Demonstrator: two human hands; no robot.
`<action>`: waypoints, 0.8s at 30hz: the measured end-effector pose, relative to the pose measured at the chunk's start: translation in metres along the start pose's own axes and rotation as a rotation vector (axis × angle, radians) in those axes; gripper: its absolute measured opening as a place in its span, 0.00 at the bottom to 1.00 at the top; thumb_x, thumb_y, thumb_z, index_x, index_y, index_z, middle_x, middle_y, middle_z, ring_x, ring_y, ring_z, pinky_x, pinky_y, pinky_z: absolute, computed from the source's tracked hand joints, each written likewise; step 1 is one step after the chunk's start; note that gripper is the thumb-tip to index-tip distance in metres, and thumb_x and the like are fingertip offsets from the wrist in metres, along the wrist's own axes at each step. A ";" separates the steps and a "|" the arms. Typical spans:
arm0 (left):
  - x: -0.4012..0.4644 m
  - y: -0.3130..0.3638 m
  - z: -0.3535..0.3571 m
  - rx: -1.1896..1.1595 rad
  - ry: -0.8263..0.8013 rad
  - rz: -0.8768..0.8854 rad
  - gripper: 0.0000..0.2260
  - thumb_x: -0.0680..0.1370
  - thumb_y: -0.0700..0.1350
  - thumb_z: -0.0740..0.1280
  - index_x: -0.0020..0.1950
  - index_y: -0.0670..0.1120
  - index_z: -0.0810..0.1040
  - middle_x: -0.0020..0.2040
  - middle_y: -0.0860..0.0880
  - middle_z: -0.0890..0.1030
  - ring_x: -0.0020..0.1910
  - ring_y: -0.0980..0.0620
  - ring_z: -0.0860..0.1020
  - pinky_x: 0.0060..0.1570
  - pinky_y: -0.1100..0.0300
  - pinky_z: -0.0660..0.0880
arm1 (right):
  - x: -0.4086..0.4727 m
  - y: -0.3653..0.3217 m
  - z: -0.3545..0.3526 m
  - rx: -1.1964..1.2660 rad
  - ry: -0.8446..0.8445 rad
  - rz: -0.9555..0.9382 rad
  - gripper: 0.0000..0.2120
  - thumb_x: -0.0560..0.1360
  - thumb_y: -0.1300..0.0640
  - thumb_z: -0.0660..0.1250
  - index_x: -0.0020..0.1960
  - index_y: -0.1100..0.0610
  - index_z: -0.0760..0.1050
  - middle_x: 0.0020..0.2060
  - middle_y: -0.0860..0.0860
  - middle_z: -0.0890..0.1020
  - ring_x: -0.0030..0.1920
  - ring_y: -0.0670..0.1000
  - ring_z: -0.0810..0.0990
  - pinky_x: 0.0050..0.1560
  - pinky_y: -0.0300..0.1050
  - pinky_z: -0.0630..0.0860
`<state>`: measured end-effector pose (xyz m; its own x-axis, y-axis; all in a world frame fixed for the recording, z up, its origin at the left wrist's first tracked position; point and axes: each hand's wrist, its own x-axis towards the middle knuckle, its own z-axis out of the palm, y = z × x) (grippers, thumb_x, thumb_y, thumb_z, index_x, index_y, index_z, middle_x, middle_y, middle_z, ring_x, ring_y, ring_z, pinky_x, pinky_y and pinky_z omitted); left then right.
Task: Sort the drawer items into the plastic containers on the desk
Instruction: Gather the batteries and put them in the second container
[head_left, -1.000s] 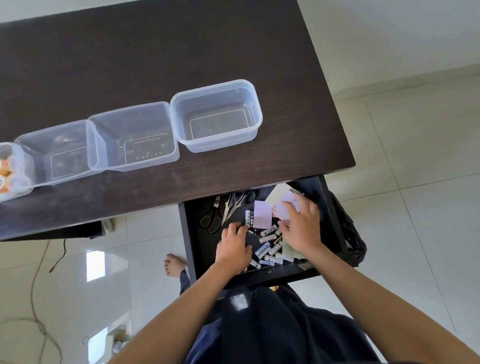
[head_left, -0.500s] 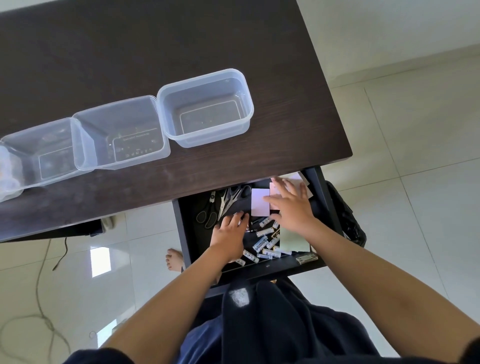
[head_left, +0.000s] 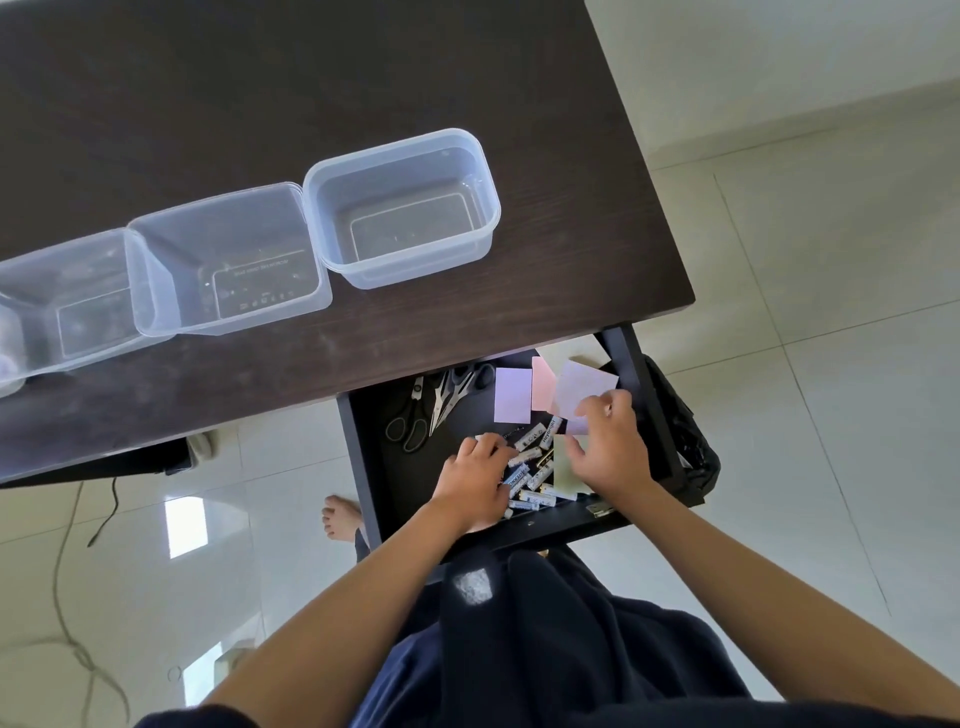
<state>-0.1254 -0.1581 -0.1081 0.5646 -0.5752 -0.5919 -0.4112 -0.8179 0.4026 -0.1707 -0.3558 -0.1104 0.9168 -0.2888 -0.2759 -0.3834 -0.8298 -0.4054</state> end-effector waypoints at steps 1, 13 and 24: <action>0.002 0.003 -0.001 0.010 -0.006 0.009 0.24 0.76 0.48 0.62 0.72 0.52 0.63 0.71 0.52 0.61 0.69 0.47 0.61 0.65 0.48 0.68 | -0.001 0.001 0.000 0.019 -0.025 0.080 0.19 0.68 0.58 0.72 0.54 0.62 0.70 0.55 0.60 0.68 0.48 0.60 0.73 0.36 0.48 0.75; 0.009 0.005 -0.005 0.145 -0.151 0.008 0.25 0.78 0.46 0.60 0.74 0.57 0.59 0.73 0.51 0.58 0.72 0.45 0.56 0.68 0.46 0.60 | 0.006 -0.011 -0.005 0.250 -0.226 0.363 0.39 0.59 0.61 0.80 0.62 0.58 0.60 0.62 0.58 0.61 0.47 0.55 0.71 0.46 0.41 0.69; -0.007 -0.010 -0.005 0.097 -0.156 -0.030 0.22 0.79 0.48 0.59 0.73 0.56 0.62 0.72 0.51 0.61 0.71 0.47 0.58 0.70 0.47 0.60 | 0.014 -0.026 0.012 0.520 -0.124 0.634 0.34 0.56 0.56 0.78 0.51 0.46 0.58 0.53 0.53 0.74 0.50 0.58 0.76 0.41 0.46 0.74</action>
<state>-0.1223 -0.1459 -0.1044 0.4630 -0.5354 -0.7064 -0.4672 -0.8247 0.3188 -0.1493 -0.3322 -0.1135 0.5022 -0.5472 -0.6696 -0.8540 -0.1918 -0.4837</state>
